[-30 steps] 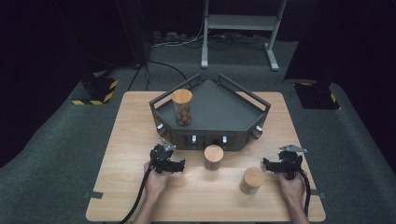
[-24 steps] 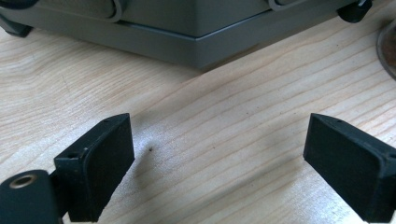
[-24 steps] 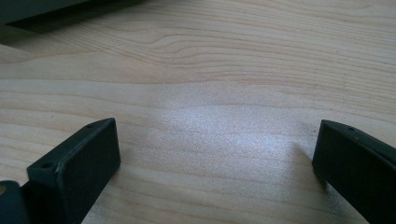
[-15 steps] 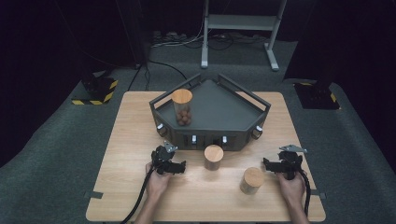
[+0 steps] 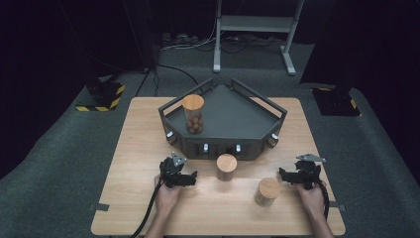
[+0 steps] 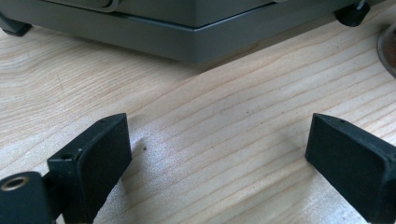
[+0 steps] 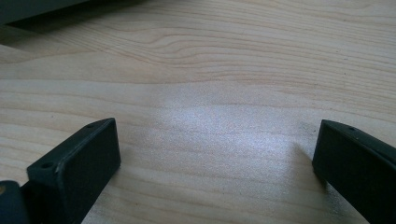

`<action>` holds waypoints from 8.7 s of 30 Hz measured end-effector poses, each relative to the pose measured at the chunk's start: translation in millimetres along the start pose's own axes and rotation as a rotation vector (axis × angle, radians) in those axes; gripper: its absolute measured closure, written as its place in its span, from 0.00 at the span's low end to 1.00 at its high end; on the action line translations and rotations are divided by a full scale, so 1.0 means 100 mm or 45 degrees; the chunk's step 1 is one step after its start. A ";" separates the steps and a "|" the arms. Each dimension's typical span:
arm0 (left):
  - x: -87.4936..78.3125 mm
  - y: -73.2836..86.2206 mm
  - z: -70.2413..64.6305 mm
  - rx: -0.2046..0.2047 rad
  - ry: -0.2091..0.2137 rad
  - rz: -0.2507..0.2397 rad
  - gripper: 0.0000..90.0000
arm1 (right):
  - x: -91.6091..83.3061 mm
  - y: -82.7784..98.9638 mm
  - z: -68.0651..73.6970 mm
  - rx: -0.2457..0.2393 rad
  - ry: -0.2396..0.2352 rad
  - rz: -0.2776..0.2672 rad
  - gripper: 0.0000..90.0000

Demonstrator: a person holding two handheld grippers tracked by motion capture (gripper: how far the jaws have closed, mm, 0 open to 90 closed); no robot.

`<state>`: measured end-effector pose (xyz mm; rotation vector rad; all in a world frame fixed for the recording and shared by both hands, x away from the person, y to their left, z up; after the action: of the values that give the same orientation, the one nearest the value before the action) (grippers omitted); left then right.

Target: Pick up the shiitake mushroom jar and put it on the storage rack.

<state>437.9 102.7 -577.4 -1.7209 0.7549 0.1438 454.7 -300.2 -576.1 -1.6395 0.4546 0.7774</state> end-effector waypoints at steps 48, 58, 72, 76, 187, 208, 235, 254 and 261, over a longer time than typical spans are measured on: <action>0.00 0.01 0.00 0.003 0.003 0.011 0.06 | -0.75 -0.46 0.49 0.004 -0.314 -0.242 0.07; 0.00 0.01 0.00 0.001 0.004 0.010 0.06 | -0.84 -0.60 0.76 -0.034 -0.390 -0.264 0.08; 0.00 0.01 0.00 0.001 0.004 0.010 0.06 | -0.93 -0.77 1.12 -0.084 -0.470 -0.305 0.09; 0.00 0.01 0.00 0.001 0.004 0.010 0.06 | -0.94 -0.80 1.21 -0.085 -0.484 -0.306 0.10; -0.01 0.01 -0.01 0.001 0.007 0.008 0.05 | -0.23 -0.40 2.41 -0.084 -0.058 -0.256 0.25; -0.01 0.01 -0.01 0.001 0.008 0.008 0.05 | -0.26 -0.41 2.42 -0.073 -0.079 -0.292 0.28; -0.01 0.01 -0.01 0.001 0.008 0.008 0.05 | -0.72 -0.62 2.41 -0.100 -0.176 -0.365 0.28; -0.01 0.01 -0.01 0.001 0.007 0.008 0.05 | -0.89 -0.80 2.30 -0.128 -0.198 -0.357 0.28; -0.01 0.01 -0.01 0.000 0.007 0.007 0.05 | -0.97 -0.89 2.25 -0.158 -0.219 -0.366 0.28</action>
<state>436.6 102.0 -577.8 -1.7196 0.7641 0.1426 392.2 -74.7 -461.1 -1.6889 0.0468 0.7329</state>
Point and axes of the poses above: each handheld gripper's, and its own axes: x roughly forward along the jaws, y roughly out of its underside, z roughly to its left, the point moved 5 cm from there along x, roughly forward along the jaws, and after that the axes turned 5 degrees about y, right-handed, at the moved point
